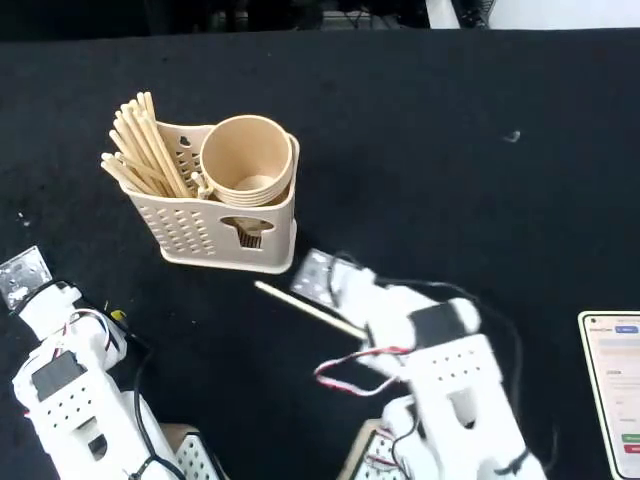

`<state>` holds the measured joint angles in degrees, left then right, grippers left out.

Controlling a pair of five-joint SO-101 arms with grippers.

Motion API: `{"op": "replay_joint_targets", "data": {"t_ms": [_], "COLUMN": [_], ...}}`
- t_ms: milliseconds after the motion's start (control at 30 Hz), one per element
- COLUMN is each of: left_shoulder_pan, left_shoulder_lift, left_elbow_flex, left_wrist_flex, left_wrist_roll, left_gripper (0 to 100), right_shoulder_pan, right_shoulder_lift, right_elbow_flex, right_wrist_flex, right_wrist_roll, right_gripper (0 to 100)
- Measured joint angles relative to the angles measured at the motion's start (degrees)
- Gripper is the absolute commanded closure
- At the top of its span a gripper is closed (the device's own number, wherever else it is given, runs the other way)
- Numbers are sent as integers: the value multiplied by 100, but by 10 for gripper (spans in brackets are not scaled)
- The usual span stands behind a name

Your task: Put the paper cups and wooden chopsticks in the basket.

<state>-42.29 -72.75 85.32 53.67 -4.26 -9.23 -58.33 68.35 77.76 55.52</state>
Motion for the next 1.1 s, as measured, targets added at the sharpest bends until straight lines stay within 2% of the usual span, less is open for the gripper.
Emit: {"op": "replay_joint_targets", "data": {"t_ms": [100,200,267,333,467,600,767,867,1100], "left_shoulder_pan": [0,0,0,0,0,0,0,0,0], "left_shoulder_lift": [0,0,0,0,0,0,0,0,0], "left_elbow_flex": [0,0,0,0,0,0,0,0,0], "left_wrist_flex": [0,0,0,0,0,0,0,0,0], "left_wrist_roll": [0,0,0,0,0,0,0,0,0], "left_gripper": [758,758,758,758,758,758,758,758,758], "right_shoulder_pan": [1099,2092,2585,2743,2787,2330,800,-26,-185], "right_shoulder_lift": [-9,0,0,0,220,290,290,308,1495], "right_elbow_flex": [185,308,413,615,738,730,589,580,448], "right_wrist_flex": [62,-9,-325,-703,-1213,-1266,-1565,-1881,-2699], "right_wrist_roll": [1266,2119,2268,2233,1565,1037,-607,-1292,-1354], "right_gripper": [988,984,935,835,675,694,802,803,794]}}
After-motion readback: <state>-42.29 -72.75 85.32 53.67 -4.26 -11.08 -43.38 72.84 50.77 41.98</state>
